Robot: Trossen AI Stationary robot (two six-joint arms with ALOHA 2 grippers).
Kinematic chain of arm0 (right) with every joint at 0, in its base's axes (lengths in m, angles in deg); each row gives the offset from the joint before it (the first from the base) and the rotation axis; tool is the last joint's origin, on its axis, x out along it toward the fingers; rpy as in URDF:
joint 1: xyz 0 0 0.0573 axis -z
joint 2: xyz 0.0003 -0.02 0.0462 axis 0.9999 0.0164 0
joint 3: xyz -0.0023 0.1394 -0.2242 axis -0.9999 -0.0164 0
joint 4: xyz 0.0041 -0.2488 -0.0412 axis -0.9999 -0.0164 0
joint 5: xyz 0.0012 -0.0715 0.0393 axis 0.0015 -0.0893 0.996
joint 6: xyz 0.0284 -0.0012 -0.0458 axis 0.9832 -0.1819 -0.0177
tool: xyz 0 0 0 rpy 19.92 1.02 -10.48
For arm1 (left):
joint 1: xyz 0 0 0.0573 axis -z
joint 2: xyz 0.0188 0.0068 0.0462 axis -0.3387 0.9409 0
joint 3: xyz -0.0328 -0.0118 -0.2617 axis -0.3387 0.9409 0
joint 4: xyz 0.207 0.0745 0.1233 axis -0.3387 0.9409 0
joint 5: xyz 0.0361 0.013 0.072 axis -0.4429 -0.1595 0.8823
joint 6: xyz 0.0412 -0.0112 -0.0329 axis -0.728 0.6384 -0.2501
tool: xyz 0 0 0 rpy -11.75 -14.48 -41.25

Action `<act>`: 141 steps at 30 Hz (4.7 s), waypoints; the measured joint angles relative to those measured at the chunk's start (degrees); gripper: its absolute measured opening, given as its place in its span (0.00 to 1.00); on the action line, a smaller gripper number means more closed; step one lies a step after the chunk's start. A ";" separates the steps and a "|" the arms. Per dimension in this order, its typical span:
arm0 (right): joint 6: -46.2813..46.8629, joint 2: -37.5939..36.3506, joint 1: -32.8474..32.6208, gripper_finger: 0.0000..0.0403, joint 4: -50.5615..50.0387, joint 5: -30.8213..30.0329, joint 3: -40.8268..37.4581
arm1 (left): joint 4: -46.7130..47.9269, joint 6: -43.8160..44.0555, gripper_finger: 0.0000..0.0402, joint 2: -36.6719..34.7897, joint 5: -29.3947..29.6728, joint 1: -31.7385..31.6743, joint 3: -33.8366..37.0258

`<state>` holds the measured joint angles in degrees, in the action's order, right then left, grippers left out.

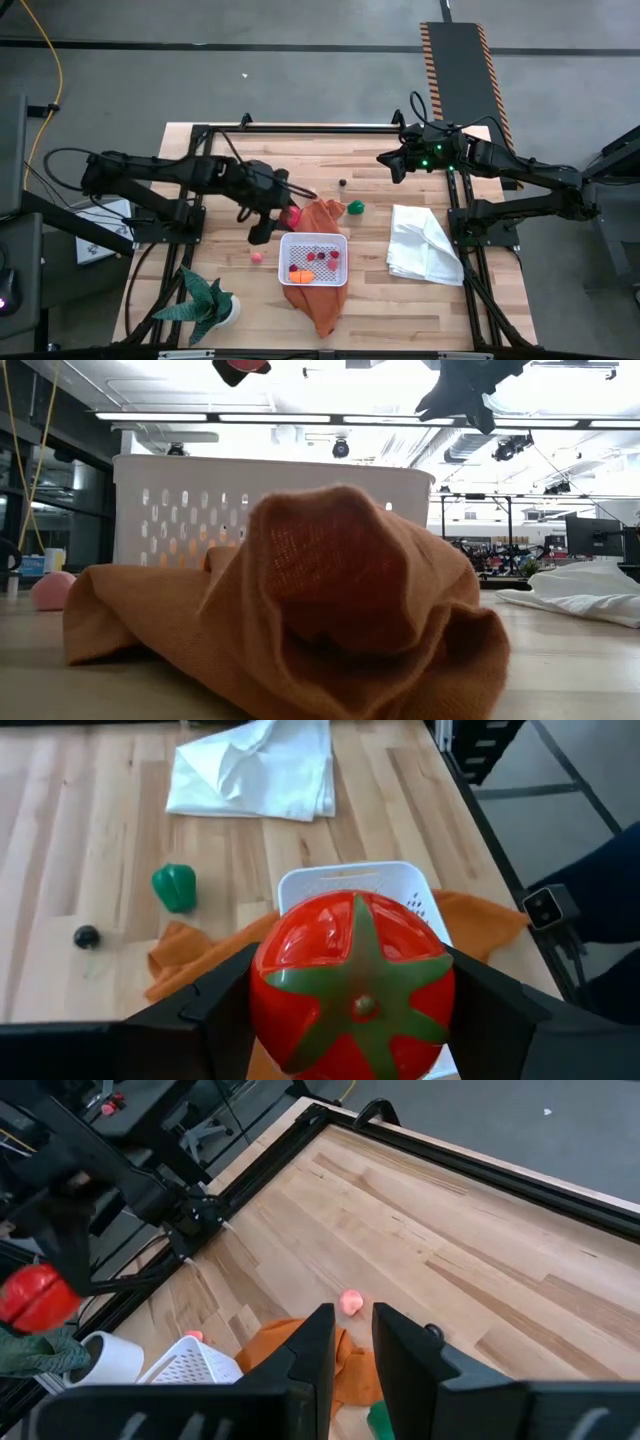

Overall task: Pick and placing Produce into tupperware
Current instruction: Put the red tomato into the white basket, then put the bottom pink peach into the white basket

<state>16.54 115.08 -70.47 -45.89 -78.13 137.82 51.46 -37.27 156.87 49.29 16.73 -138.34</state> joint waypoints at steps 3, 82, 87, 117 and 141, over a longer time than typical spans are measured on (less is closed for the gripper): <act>-0.13 0.00 0.00 0.16 0.00 0.02 0.00 | -0.25 0.14 0.59 1.71 -0.23 0.24 0.00; -10.95 -0.04 0.00 0.16 -0.59 12.08 0.00 | -5.71 19.56 0.60 25.98 3.29 9.83 0.02; -10.95 -0.04 0.00 0.16 -0.59 12.07 0.00 | -5.73 19.65 0.60 25.96 3.29 9.83 0.02; -10.97 -0.04 -0.02 0.16 -0.59 12.02 0.00 | -5.85 20.56 0.65 25.96 3.23 9.84 0.02; -11.19 -0.04 0.00 0.16 -0.58 12.02 0.00 | -5.60 22.05 0.67 25.93 3.40 9.83 -1.22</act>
<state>5.35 115.04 -70.47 -46.47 -66.11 137.82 45.86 -15.22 182.80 52.70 26.56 -139.56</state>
